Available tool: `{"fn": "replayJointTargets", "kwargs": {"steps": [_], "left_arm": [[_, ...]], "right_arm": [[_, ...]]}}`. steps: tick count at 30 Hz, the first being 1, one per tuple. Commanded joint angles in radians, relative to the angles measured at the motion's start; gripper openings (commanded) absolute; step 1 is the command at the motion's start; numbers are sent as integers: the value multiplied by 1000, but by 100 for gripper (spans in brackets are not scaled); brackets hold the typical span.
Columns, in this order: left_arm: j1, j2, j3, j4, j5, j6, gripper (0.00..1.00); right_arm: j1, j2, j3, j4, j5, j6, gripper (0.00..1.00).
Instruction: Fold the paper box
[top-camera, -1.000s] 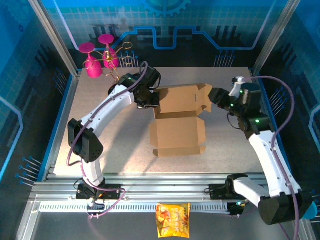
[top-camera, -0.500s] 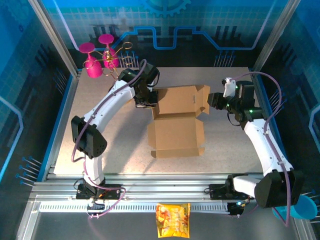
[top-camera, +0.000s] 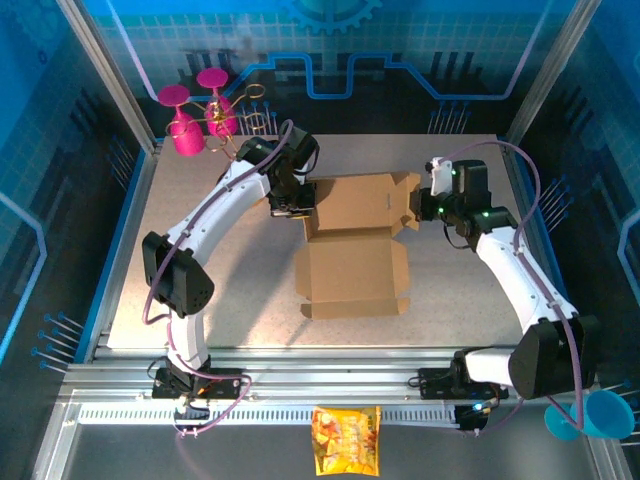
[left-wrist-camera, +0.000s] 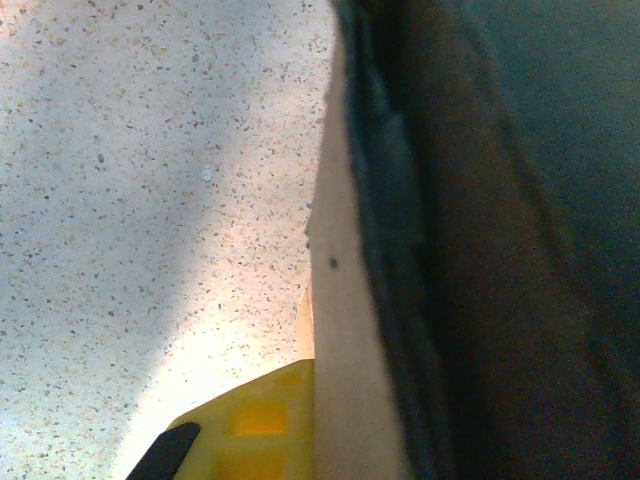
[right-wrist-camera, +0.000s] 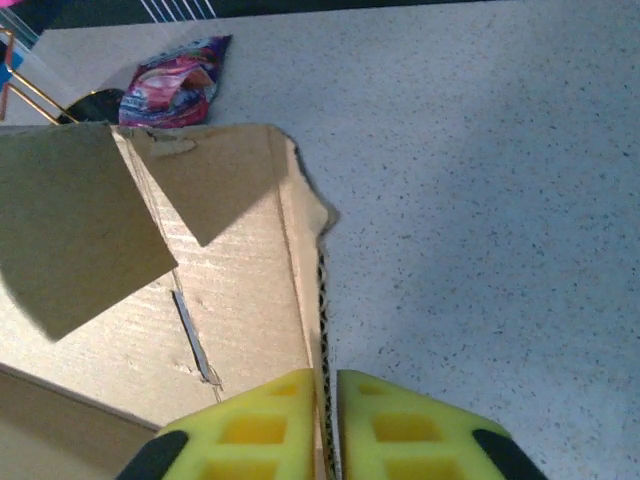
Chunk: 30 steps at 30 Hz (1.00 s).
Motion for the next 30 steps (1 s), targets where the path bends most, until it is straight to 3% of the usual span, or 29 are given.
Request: {"fn": "replayJointTargets", "kwargs": {"steps": [1,5,9,12,16,20,24,25,28,30], "left_arm": [[11,19,36,-21,30,3,0],[12,24,35,-11,28,-20,0],[12,30,39,-4,34,-35,0],[12,34,42,-4,37,-35,0],[12,37,43,-4,41,-36,0],[12,34,40,-3,42,-37,0],[12,23,25,4,41,-27,0],[13,20,18,11,45,-23,0],[24,5,-6,39,64,12,0],[34,0,-16,53,89,39,0]], "right_arm": [[62,11,63,-60,179,-44,0],[200,-11,94,-131,478,-27,0],[383,-38,106,-198,890,63,0],[508,-12,130,-244,1116,124,0],[603,55,189,-311,1280,193,0],[651,138,265,-385,1331,238,0],[653,143,301,-355,1185,192,0],[644,128,302,-330,1119,155,4],[536,39,304,-276,650,44,42],[408,-53,280,-218,213,-15,65]]}}
